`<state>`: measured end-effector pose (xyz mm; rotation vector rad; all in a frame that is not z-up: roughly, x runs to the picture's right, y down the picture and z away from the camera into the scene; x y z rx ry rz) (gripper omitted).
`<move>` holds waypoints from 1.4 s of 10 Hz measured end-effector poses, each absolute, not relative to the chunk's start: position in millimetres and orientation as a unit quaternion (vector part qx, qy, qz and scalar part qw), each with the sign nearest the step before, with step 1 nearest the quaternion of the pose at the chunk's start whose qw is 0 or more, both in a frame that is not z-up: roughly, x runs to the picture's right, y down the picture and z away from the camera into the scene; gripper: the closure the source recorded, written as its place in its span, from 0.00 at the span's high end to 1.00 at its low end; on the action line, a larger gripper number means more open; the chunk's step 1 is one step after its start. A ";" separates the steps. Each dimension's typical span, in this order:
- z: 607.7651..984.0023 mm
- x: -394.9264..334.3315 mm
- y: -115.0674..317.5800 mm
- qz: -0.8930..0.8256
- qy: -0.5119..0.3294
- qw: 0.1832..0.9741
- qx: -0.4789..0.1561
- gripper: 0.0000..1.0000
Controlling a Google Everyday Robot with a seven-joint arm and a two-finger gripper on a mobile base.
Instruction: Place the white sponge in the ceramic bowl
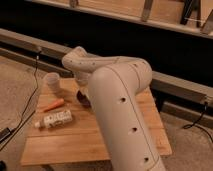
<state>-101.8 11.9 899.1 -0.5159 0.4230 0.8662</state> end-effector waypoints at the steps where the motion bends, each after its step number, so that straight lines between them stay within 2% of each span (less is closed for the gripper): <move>1: 899.9 -102.2 11.3 0.413 0.201 0.854 -0.245 0.60; 2: 901.4 -101.8 10.8 0.414 0.201 0.853 -0.245 0.73; 3: 902.1 -102.2 11.0 0.415 0.202 0.853 -0.246 0.79; 14: 891.6 -108.7 7.2 0.422 0.192 0.847 -0.261 0.80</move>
